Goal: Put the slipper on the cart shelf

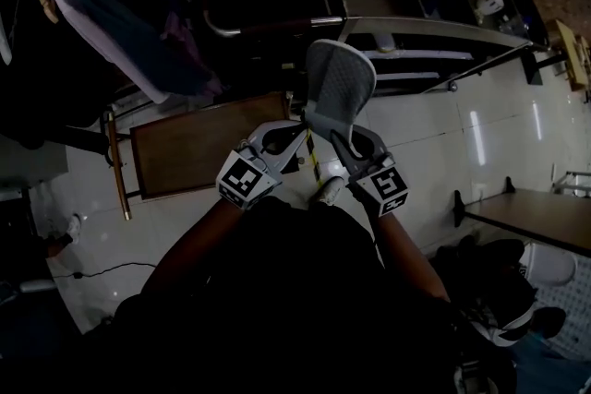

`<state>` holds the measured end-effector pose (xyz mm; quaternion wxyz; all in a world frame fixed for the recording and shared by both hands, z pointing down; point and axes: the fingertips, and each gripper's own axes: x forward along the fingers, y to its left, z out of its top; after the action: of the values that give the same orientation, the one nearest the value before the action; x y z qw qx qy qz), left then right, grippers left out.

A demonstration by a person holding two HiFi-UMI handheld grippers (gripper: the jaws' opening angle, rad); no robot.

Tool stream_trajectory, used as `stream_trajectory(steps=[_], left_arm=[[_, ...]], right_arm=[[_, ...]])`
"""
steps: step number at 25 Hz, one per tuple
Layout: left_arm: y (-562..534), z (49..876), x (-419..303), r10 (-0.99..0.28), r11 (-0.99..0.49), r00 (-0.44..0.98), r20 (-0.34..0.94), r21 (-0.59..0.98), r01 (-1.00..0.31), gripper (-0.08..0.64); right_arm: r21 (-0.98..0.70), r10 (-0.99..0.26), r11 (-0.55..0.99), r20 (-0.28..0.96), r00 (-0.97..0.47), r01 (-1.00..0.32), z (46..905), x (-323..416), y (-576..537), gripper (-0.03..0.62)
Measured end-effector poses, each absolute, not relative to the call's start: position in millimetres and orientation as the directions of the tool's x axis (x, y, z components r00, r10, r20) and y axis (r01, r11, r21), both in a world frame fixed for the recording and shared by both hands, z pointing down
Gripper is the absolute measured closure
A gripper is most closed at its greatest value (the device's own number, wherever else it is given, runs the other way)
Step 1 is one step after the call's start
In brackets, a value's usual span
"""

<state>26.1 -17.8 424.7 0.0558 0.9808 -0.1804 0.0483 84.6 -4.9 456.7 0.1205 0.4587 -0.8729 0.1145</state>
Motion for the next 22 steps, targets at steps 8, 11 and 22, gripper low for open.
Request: stream_trajectory(steps=[8,11,22], left_arm=[[-11,434,119,-0.431,-0.897,0.890,0.150,0.033,-0.440,0.560],[-7,434,144,-0.451,-0.887,0.878,0.161,0.027,-0.461,0.560],[-2,439,193,-0.407,-0.907,0.892,0.196,0.024,-0.420,0.560]], right_arm=[[-0.133,-0.672,0.661,0.331,-0.662,-0.738,477,167,-1,0.528],[-0.207,-0.602,0.696,0.355,-0.716,-0.688,494,186,5,0.528],[-0.549,-0.424,0.558,0.456,-0.783,-0.622,583,231,12,0.528]])
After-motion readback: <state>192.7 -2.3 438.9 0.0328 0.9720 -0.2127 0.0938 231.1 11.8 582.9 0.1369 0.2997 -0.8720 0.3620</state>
